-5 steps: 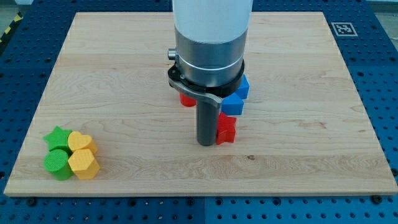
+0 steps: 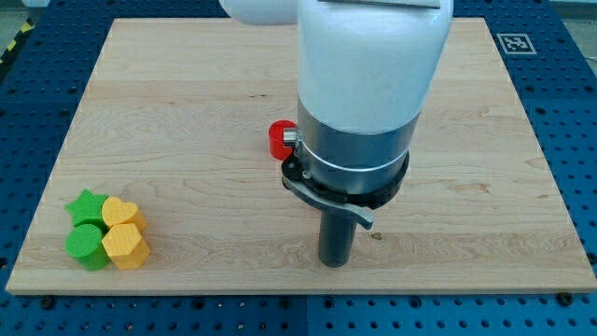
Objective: Move the red star into the bottom left of the triangle
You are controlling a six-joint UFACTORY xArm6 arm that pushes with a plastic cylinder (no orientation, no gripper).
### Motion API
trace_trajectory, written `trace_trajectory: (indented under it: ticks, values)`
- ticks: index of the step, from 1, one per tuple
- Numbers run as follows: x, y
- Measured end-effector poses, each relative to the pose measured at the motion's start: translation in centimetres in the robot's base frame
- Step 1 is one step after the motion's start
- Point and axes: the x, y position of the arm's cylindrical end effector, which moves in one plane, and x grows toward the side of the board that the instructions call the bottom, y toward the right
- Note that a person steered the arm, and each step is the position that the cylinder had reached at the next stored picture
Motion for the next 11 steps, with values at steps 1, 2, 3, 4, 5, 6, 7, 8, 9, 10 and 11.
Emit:
trace_trajectory:
  ticks: [1,2,3,4,5,6,7,8,9,10,11]
  values:
    - [0.0,0.0]
    - [-0.6,0.0]
    - [-1.9,0.0]
    - [-3.1,0.0]
    - [-4.9,0.0]
    - [-5.2,0.0]
    - [-5.2,0.0]
    - [-5.5,0.0]
    - [-5.4,0.0]
    - [-4.6,-3.1]
    - [-5.9,-6.9]
